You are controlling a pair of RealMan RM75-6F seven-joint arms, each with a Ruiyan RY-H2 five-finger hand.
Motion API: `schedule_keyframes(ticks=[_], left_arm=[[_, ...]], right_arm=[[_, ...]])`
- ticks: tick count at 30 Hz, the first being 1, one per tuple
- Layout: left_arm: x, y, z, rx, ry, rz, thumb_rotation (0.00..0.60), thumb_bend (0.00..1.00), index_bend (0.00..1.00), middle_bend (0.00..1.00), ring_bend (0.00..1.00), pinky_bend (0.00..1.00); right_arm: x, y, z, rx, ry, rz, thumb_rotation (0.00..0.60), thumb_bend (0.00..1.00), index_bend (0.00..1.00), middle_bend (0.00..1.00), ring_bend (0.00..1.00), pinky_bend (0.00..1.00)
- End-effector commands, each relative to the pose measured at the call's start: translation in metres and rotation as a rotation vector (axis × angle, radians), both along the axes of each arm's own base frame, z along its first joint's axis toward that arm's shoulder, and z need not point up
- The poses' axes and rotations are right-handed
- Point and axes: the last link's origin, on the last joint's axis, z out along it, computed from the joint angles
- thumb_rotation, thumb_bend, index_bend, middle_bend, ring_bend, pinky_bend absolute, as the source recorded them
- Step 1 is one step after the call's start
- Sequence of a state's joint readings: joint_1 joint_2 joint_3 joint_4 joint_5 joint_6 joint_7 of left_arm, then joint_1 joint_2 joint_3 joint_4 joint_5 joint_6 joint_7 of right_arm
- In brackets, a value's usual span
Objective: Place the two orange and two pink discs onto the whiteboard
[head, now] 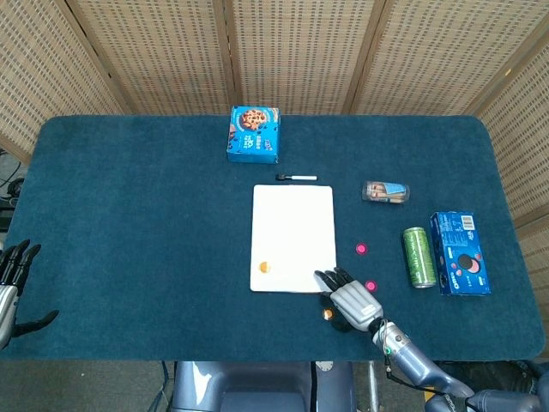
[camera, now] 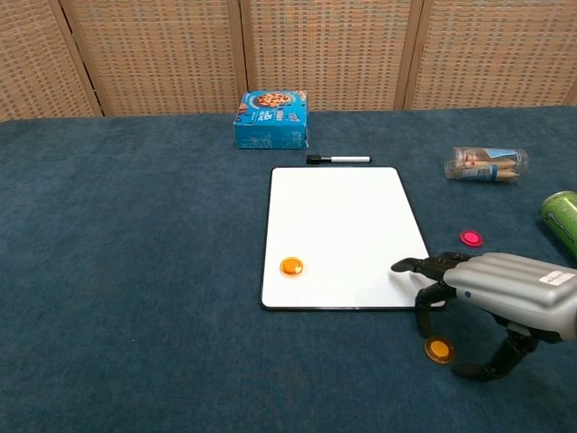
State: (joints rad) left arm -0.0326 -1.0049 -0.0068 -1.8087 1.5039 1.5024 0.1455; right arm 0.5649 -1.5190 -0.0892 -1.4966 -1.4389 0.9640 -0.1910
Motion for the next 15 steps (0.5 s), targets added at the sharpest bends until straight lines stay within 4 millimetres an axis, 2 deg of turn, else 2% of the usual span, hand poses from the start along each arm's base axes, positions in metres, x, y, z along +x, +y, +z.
schedule_keyframes(ticks=[1,15], left_arm=[[0.0001,0.0000,-0.0001,0.000,0.000,0.000,0.600,0.00,0.00,0.00,0.00,0.00],[-0.0003,0.0001,0.0004,0.001,-0.002,0.003,0.600,0.00,0.00,0.00,0.00,0.00]], right_arm=[[0.0010,0.0000,-0.0016,0.003,-0.007,-0.001,0.600,0.31,0.45,0.00,0.00,0.00],[0.0036,-0.0039,-0.0015,-0.005,-0.038,-0.028,0.600,0.34,0.49,0.00,0.00,0.00]])
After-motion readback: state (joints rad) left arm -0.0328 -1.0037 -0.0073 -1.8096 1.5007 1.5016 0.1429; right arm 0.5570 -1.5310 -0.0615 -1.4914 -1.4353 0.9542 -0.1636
